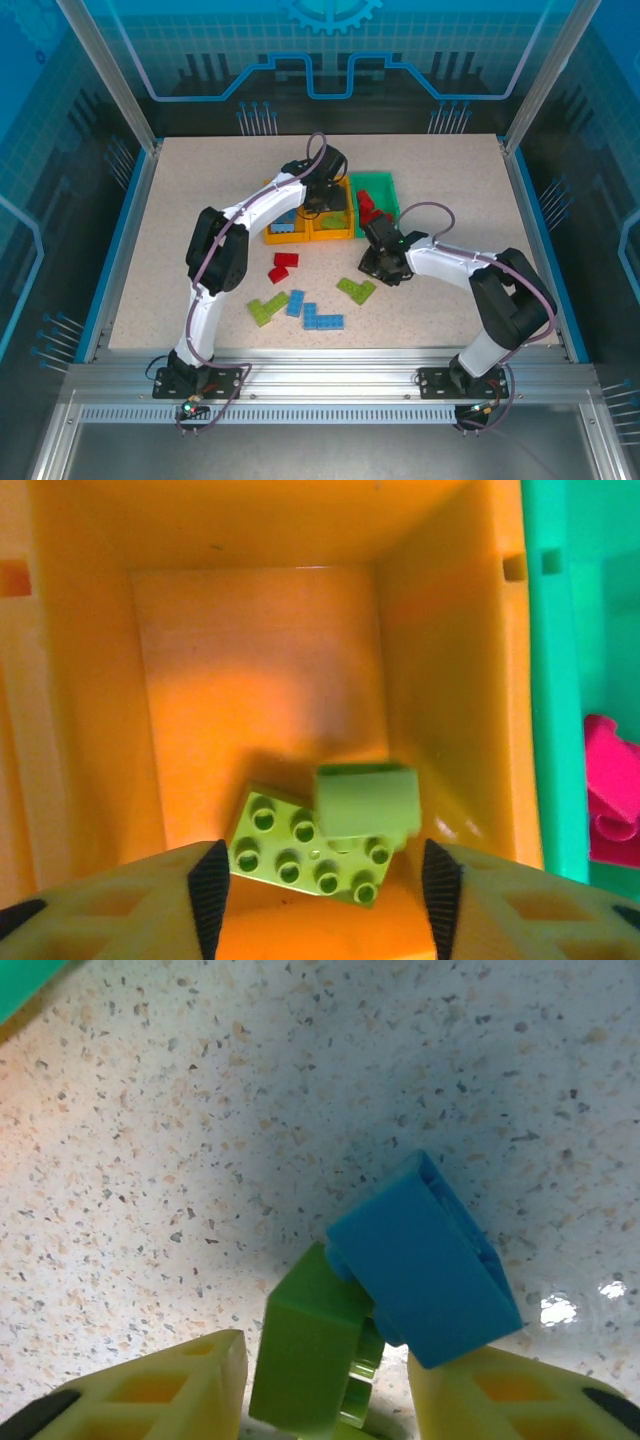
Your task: Sort the legos into containers by color
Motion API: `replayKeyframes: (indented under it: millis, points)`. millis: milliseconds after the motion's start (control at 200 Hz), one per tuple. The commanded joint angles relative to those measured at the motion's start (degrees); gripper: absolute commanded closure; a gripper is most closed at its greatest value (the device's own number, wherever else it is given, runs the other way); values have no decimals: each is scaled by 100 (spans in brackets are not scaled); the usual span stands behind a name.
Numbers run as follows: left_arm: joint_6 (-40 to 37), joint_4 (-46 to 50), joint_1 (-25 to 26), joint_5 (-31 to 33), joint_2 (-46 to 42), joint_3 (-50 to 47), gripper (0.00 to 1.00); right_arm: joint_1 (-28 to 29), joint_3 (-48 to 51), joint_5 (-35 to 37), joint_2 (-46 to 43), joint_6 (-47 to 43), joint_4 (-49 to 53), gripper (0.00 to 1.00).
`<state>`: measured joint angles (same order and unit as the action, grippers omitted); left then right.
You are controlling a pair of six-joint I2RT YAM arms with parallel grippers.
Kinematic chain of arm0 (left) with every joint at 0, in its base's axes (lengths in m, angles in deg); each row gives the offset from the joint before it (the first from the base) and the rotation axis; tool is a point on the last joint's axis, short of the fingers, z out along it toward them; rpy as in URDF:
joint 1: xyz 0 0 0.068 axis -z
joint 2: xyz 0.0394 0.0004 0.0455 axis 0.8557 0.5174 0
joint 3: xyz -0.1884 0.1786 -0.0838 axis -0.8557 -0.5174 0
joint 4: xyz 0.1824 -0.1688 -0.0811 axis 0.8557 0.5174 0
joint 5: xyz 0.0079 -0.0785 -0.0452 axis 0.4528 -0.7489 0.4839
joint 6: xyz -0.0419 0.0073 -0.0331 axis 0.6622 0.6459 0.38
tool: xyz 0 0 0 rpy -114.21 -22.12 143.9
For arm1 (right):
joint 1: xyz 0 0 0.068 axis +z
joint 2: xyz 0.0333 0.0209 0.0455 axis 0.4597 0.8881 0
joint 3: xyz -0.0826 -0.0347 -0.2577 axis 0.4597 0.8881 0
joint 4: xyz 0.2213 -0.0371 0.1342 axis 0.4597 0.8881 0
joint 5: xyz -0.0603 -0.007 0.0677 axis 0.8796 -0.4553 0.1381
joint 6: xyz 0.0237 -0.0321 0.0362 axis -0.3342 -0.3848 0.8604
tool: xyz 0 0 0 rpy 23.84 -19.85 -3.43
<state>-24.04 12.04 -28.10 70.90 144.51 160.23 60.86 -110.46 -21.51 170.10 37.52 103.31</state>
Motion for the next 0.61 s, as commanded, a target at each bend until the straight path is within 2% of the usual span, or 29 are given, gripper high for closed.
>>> replayKeyframes:
  millis: [0, 85, 255, 465, 600]
  points:
    - [3, 161, -17, -145, 5, 76, 35, 95, -185, 110, 124, -90, 86, 60]
    - [50, 131, -21, -203, -175, -45, 27, 100, -202, 121, 181, -125, 95, 66]
    - [186, -108, 3, -260, -813, -571, 2, 157, -205, 98, 103, -168, 121, 73]
    - [364, -407, 0, -138, -1744, -1611, 1, 455, -802, 426, -279, -757, 495, 75]
    - [481, -541, -55, -13, -2312, -2267, 1, 441, -1440, 340, -170, -1428, 622, 75]
